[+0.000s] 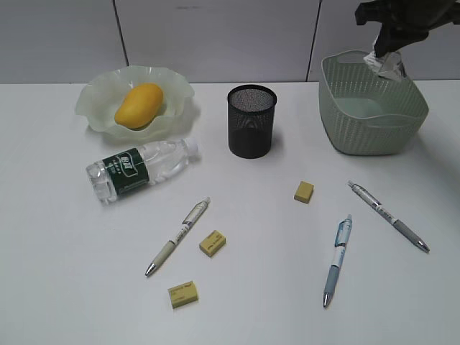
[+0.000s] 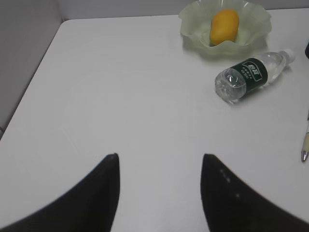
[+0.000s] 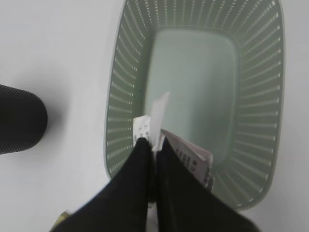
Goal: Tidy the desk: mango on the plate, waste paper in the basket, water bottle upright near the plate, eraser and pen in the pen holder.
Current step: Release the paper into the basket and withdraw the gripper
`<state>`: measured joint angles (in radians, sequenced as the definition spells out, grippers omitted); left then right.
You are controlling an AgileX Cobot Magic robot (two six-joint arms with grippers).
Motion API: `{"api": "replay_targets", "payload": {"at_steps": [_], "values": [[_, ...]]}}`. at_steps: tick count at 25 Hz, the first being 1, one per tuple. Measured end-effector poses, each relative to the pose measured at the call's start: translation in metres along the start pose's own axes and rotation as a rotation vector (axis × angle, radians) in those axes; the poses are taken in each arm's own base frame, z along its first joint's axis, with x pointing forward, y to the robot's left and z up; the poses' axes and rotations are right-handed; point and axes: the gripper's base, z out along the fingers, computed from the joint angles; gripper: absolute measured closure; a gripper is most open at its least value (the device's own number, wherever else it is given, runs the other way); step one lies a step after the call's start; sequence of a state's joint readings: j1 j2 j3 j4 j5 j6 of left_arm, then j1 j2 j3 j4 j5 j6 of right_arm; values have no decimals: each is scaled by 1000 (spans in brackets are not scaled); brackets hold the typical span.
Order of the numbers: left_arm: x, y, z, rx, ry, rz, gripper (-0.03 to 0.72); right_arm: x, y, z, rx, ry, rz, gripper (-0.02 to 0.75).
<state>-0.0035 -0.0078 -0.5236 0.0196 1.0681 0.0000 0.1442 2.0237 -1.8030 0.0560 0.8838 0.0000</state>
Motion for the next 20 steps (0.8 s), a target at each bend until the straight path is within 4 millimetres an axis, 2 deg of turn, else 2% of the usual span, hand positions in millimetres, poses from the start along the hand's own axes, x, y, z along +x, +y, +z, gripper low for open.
{"api": "replay_targets", "payload": {"at_steps": [6, 9, 12, 15, 16, 18, 20], "values": [[0, 0, 0, 0, 0, 0, 304, 0, -7, 23, 45, -19, -33, 658], [0, 0, 0, 0, 0, 0, 313, -4, -8, 26, 59, -60, -47, 600], [0, 0, 0, 0, 0, 0, 316, -8, -8, 26, 62, -104, -52, 449], [0, 0, 0, 0, 0, 0, 316, -8, -9, 26, 63, -108, -53, 225], [0, 0, 0, 0, 0, 0, 316, -8, -9, 26, 63, -104, -53, 181], [0, 0, 0, 0, 0, 0, 316, -7, -9, 25, 63, -82, -52, 134], [0, 0, 0, 0, 0, 0, 316, -6, -9, 20, 65, -27, -50, 136]]}}
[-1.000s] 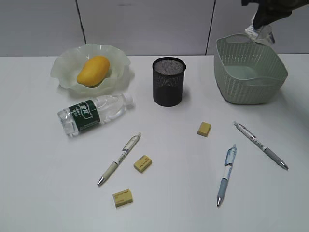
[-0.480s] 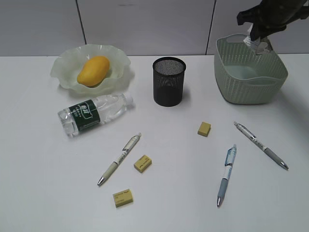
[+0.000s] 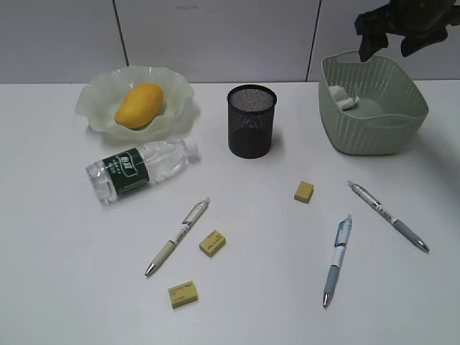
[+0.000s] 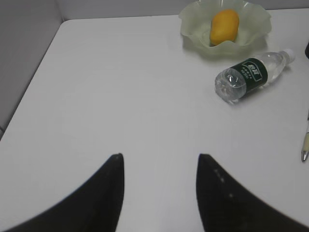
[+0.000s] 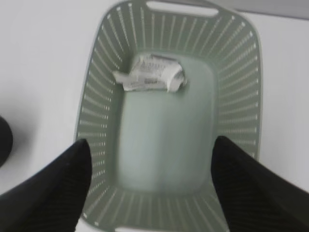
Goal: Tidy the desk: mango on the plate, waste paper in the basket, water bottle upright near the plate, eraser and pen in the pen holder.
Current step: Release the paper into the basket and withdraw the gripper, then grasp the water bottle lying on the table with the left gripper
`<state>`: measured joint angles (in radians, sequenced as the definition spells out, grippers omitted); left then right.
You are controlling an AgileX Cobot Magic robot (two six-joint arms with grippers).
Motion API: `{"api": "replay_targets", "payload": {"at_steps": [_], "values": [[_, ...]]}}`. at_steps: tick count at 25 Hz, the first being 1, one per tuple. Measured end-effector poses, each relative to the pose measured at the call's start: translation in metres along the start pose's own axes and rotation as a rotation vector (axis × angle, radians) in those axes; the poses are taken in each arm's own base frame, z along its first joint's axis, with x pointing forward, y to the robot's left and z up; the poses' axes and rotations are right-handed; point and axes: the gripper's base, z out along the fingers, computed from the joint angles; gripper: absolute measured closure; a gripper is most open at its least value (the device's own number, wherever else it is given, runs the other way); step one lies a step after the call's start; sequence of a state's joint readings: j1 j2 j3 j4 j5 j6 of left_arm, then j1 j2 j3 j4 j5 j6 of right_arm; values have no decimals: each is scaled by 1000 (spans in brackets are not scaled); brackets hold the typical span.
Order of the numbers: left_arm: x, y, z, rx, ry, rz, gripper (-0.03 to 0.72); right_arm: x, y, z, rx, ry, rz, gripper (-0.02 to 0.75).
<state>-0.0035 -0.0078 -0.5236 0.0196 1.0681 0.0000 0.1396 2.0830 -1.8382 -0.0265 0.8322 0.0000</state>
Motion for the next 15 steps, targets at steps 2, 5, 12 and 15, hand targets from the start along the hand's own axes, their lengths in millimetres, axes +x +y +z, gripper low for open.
{"api": "replay_targets", "payload": {"at_steps": [2, 5, 12, 15], "values": [[0, 0, 0, 0, 0, 0, 316, 1, 0, -9, -2, 84, 3, 167], [0, 0, 0, 0, 0, 0, 316, 1, 0, -27, -9, 196, 15, 224], [0, 0, 0, 0, 0, 0, 316, -1, 0, -75, -19, 163, 40, 289], [0, 0, 0, 0, 0, 0, 316, 10, -1, -107, -18, 140, 44, 291]]}}
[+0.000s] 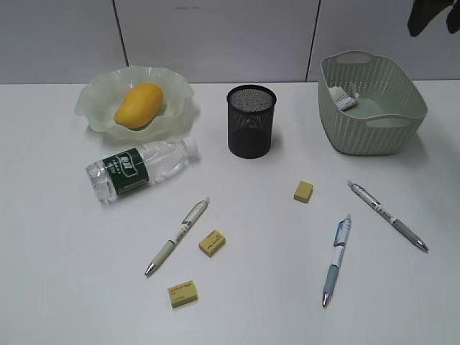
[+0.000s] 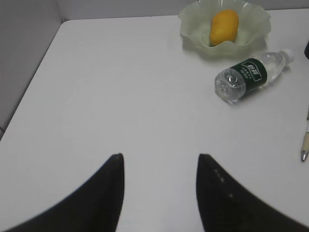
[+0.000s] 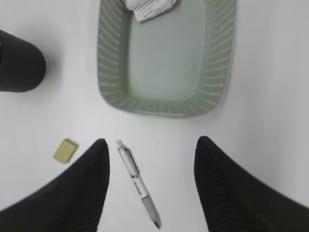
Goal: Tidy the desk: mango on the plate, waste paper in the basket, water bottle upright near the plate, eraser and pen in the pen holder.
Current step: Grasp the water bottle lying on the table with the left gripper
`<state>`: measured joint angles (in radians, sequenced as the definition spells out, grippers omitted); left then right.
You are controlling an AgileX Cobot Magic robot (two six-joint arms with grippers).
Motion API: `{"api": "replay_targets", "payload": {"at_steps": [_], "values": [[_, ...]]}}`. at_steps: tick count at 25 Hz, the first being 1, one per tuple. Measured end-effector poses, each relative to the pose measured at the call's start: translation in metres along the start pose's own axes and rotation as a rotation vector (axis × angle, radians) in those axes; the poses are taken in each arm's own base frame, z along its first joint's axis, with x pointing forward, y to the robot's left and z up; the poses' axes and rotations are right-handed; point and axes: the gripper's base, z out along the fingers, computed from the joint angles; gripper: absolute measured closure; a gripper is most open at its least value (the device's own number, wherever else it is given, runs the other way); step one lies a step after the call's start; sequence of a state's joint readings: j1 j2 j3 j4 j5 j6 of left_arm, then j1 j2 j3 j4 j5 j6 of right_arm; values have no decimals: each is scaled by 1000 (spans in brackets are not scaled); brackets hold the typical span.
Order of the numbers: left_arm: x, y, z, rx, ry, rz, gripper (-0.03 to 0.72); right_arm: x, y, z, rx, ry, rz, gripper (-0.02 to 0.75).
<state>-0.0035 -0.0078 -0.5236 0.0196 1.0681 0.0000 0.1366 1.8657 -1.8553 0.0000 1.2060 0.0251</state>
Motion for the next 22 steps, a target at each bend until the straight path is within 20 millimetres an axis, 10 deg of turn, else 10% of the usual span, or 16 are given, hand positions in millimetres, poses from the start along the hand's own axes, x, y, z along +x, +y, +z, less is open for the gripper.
{"api": "replay_targets", "payload": {"at_steps": [11, 22], "values": [[0, 0, 0, 0, 0, 0, 316, 134, -2, -65, -16, 81, 10, 292], [0, 0, 0, 1, 0, 0, 316, 276, -5, -141, -23, -199, 8, 293]]}}
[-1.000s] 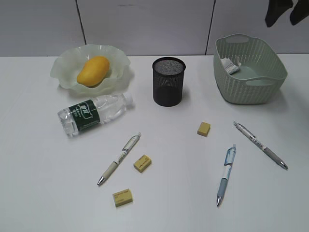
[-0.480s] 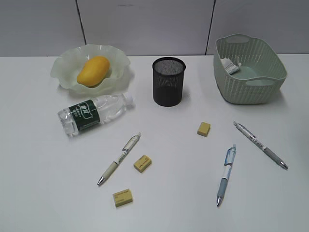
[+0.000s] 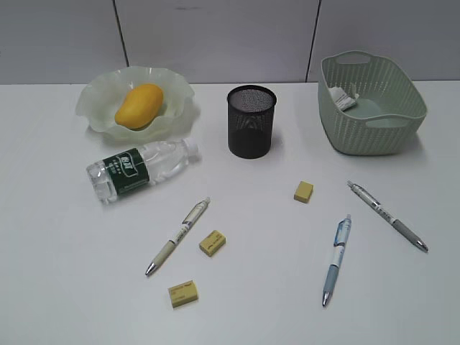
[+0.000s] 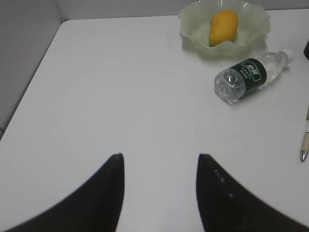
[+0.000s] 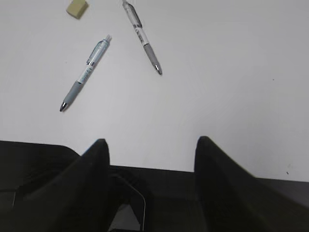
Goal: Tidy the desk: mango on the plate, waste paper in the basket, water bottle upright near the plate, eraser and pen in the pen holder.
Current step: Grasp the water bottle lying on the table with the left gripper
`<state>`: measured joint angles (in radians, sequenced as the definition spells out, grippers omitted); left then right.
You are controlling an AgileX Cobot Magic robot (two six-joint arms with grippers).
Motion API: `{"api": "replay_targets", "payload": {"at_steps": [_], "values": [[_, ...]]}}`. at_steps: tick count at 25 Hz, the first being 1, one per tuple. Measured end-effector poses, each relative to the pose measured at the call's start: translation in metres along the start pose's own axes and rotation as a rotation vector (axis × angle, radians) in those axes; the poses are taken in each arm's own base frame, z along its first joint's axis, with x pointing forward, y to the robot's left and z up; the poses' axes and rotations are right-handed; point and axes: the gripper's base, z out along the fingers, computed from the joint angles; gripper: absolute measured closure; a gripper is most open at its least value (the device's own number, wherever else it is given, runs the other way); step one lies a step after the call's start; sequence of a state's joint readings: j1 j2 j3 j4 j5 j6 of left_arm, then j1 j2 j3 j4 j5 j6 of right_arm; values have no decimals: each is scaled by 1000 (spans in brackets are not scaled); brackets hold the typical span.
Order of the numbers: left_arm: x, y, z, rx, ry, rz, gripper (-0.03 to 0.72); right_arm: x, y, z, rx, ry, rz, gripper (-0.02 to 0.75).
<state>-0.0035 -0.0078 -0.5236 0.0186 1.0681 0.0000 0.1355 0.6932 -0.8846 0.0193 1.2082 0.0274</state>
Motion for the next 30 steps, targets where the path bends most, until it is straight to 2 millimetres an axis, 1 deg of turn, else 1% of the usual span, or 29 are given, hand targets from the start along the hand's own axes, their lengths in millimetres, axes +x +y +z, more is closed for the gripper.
{"api": "replay_targets", "payload": {"at_steps": [2, 5, 8, 14, 16, 19, 24, 28, 30], "values": [[0, 0, 0, 1, 0, -1, 316, 19, -1, -14, 4, -90, -4, 292], [0, 0, 0, 3, 0, -2, 316, 43, -3, -29, 10, -251, -9, 292], [0, 0, 0, 4, 0, -2, 316, 64, -3, -33, 6, -370, -10, 293], [0, 0, 0, 5, 0, -3, 316, 105, -6, -14, 18, -452, -15, 293], [0, 0, 0, 5, 0, -3, 316, 115, -7, -13, 18, -507, -16, 293], [0, 0, 0, 5, 0, -3, 316, 120, -7, -14, 18, -541, -18, 293], [0, -1, 0, 11, 0, -6, 316, 124, -6, -6, 11, -496, -46, 304], [0, -1, 0, 6, 0, -3, 316, 124, -5, -5, 4, -492, -47, 321], [0, -1, 0, 6, 0, -3, 316, 124, -3, -5, -27, -491, -39, 323]]}}
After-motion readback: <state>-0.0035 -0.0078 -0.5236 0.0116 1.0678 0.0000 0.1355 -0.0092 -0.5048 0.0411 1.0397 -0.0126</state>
